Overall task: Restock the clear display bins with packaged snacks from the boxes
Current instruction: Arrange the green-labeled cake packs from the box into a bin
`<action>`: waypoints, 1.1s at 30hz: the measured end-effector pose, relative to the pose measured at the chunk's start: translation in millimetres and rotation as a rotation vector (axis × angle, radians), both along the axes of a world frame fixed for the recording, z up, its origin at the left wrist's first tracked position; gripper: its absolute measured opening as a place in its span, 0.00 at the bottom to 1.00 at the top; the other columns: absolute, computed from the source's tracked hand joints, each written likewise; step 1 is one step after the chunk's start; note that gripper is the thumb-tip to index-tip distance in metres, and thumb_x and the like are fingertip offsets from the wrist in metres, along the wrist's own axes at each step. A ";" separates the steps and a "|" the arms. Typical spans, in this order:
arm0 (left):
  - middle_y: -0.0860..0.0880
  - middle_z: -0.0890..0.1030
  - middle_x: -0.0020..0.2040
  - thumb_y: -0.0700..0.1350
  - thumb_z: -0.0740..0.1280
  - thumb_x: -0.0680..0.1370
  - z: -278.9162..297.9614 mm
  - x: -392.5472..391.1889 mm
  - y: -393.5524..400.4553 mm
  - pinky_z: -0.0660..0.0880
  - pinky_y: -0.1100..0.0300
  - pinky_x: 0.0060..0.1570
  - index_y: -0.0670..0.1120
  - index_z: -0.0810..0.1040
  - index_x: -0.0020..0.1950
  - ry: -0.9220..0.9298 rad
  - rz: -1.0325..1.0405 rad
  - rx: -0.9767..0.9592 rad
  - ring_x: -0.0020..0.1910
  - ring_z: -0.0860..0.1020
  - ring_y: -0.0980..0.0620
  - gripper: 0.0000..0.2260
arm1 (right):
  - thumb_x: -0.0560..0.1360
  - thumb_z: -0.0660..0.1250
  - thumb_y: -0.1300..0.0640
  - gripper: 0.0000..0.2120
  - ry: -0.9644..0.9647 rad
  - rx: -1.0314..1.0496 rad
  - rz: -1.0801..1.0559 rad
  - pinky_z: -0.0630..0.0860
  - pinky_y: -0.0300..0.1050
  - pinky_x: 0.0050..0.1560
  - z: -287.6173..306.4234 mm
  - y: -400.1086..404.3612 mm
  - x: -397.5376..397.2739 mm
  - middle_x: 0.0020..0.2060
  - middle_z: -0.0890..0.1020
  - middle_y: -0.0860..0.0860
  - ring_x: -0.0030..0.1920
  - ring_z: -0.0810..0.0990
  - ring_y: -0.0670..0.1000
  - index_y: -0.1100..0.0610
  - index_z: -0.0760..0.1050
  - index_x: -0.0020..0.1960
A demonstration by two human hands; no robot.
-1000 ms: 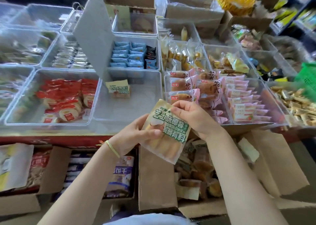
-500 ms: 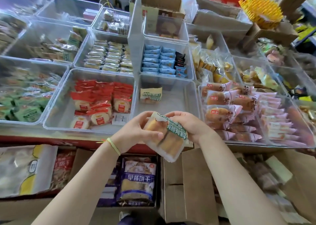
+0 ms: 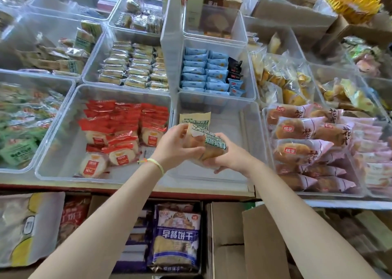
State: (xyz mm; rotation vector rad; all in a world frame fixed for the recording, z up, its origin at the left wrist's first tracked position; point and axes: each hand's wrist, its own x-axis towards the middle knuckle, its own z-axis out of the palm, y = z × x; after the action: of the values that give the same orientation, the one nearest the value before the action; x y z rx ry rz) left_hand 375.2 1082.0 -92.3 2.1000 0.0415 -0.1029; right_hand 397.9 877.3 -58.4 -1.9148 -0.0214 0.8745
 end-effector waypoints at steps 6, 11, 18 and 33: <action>0.42 0.67 0.73 0.58 0.63 0.72 -49.5 1.5 -1.9 0.65 0.42 0.69 0.46 0.70 0.70 -0.253 0.019 0.644 0.75 0.62 0.39 0.29 | 0.64 0.82 0.60 0.35 -0.219 -0.246 0.045 0.75 0.39 0.40 -72.7 20.7 37.8 0.50 0.81 0.45 0.51 0.80 0.51 0.46 0.70 0.64; 0.46 0.64 0.77 0.51 0.64 0.75 -51.9 7.7 -7.3 0.63 0.44 0.66 0.52 0.74 0.68 -0.081 -0.176 0.879 0.79 0.42 0.41 0.21 | 0.68 0.79 0.54 0.36 -0.406 -0.419 -0.057 0.73 0.49 0.59 -120.1 48.0 58.1 0.60 0.70 0.56 0.57 0.76 0.58 0.53 0.68 0.71; 0.48 0.70 0.73 0.49 0.61 0.77 -49.6 6.9 -7.6 0.68 0.44 0.64 0.54 0.72 0.71 -0.039 -0.162 0.857 0.79 0.38 0.42 0.21 | 0.72 0.75 0.56 0.36 -0.567 -0.630 -0.028 0.77 0.55 0.53 -129.3 65.4 65.6 0.62 0.67 0.59 0.58 0.77 0.64 0.52 0.61 0.74; 0.44 0.61 0.77 0.49 0.60 0.78 -11.8 2.1 -20.0 0.55 0.39 0.72 0.50 0.75 0.67 0.056 -0.206 0.898 0.78 0.50 0.41 0.18 | 0.76 0.72 0.55 0.08 -0.433 -0.488 0.089 0.76 0.43 0.45 -14.7 12.2 -17.4 0.53 0.80 0.53 0.46 0.80 0.51 0.53 0.78 0.54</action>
State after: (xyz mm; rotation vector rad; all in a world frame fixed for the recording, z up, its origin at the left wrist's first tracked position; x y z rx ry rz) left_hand 377.2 1062.0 -104.1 2.9946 -0.1178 -0.3122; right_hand 380.5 889.4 -73.1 -2.5513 -0.1664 0.5338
